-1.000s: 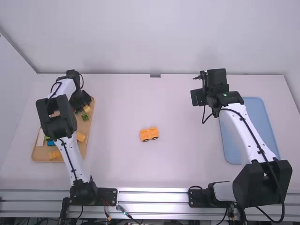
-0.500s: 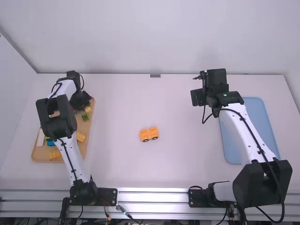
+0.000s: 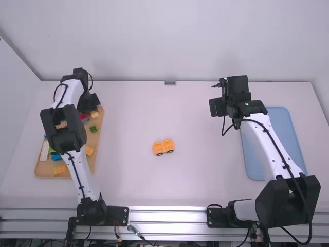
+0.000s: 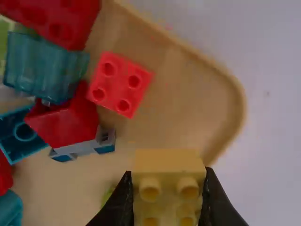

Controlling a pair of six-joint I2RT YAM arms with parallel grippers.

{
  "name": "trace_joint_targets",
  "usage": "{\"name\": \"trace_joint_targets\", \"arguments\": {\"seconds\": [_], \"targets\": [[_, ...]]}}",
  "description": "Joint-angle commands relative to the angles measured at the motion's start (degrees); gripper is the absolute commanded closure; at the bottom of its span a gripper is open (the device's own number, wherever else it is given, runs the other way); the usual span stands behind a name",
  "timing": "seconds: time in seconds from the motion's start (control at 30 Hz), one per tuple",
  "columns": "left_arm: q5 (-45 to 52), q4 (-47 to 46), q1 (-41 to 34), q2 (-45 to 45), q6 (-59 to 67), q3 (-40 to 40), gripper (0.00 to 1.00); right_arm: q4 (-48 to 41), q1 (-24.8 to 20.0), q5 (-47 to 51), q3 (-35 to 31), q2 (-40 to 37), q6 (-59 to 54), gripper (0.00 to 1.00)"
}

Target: Assemble lego blocks to make yellow taxi

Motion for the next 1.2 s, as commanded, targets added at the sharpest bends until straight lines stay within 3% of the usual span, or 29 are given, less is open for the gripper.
{"name": "trace_joint_targets", "arguments": {"seconds": [0.0, 0.13, 0.37, 0.5, 0.53, 0.7, 0.87, 1.0, 1.17], "targets": [[-3.08, -2.32, -5.11, -3.26, 9.16, 0.28, 0.99, 0.42, -0.02, 0.11, 2.14, -0.15, 0.20, 0.01], [-7.50, -3.26, -10.78, -5.84, 9.16, -1.60, 0.99, 0.92, 0.00, -0.55, 2.14, -0.15, 0.17, 0.01], [-7.74, 4.72, -22.36, -18.16, 20.41, -18.84, 0.99, 1.01, -0.02, -1.60, 2.14, -0.15, 0.15, 0.01], [4.24, 3.50, -27.19, -25.40, 44.89, -29.70, 0.98, 1.18, 0.09, -1.64, 2.14, -0.15, 0.17, 0.01], [7.63, 2.23, -28.39, -26.95, 56.33, -32.92, 0.98, 1.18, 0.02, -1.64, 2.14, -0.15, 0.20, 0.01], [8.98, 0.04, -30.29, -28.28, 76.67, -40.33, 0.98, 0.31, 0.07, -1.62, 2.14, -0.15, 0.26, 0.01], [13.62, 7.85, -29.81, -28.26, 87.78, -45.64, 0.98, -0.13, 0.04, -1.64, 2.14, -0.15, 0.39, 0.01], [16.11, 14.27, -30.27, -28.26, 93.61, -48.81, 0.96, -0.13, 0.04, -2.21, 2.14, -0.15, 0.42, 0.01], [16.24, 21.90, -30.27, -28.26, 90.90, -52.74, 0.88, -0.35, 0.09, -4.17, 2.14, -0.15, 0.39, 0.01]]}}
